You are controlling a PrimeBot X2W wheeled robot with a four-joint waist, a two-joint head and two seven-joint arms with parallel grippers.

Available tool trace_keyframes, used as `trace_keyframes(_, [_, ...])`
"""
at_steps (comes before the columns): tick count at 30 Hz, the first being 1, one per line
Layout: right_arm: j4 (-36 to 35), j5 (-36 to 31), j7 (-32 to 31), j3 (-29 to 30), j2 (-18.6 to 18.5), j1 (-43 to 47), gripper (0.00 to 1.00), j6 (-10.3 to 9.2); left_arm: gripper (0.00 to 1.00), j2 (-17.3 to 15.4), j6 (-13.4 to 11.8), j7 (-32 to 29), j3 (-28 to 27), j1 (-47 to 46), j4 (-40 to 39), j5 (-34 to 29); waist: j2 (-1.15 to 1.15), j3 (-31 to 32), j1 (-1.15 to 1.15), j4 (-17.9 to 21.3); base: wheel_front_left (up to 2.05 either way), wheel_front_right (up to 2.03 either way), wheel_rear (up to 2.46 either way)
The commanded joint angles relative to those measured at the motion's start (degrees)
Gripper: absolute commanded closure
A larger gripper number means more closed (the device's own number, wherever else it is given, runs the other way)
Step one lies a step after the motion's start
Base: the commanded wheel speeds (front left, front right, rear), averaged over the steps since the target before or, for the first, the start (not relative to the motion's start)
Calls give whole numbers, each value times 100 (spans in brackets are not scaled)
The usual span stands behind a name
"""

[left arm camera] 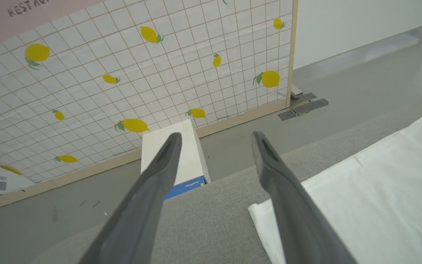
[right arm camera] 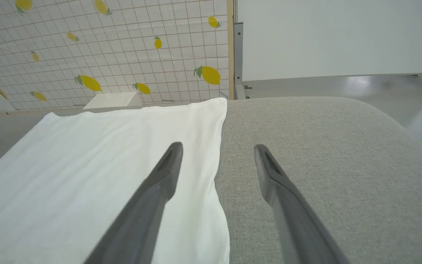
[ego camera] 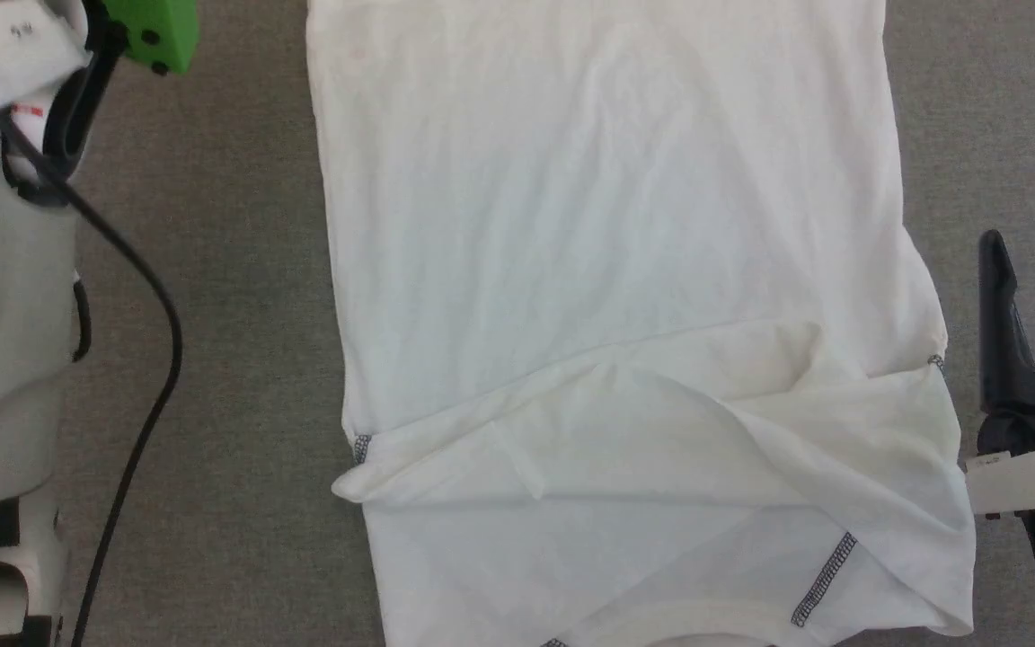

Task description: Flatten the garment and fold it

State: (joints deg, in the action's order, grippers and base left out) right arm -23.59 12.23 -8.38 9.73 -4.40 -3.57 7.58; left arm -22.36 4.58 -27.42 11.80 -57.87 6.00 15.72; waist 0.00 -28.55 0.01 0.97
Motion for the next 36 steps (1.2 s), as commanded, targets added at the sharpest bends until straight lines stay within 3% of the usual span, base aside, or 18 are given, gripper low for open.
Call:
trace_keyframes(1, [-40, 62, 20, -41, -9, -125, 0, -9, 0, -55, 39, -119, 28, -191, 159, -11, 0, -603, -1, 288, 0, 0, 0])
trace_keyframes(8, [65, 152, 96, -86, -7, -250, 0, -9, 0, -174, 6, -951, 82, -419, 704, 80, 0, -1010, -1, 600, 0, 0, 0])
trace_keyframes(21, [350, 260, 254, -87, -8, -424, 0, -9, 1, -362, -256, -1777, 3, -53, 733, 252, 0, -1384, -1, 841, 0, 0, 0])
trace_keyframes(23, [370, 269, 253, -94, -20, -461, 0, -9, 100, -398, -263, -1852, 10, 27, 669, 269, 0, -1409, -1, 856, 0, 0, 0])
trace_keyframes(29, [282, 456, 101, -94, -327, -723, 0, -9, 100, -350, -266, -1580, -10, 309, 570, 371, 0, -1310, -1, 787, 0, 0, 0])
trace_keyframes(36, [-40, 963, -972, 175, -1562, -2205, 0, -9, 100, -96, -179, -1072, 73, 540, 697, 533, 0, -924, -1, 553, 0, 0, 0])
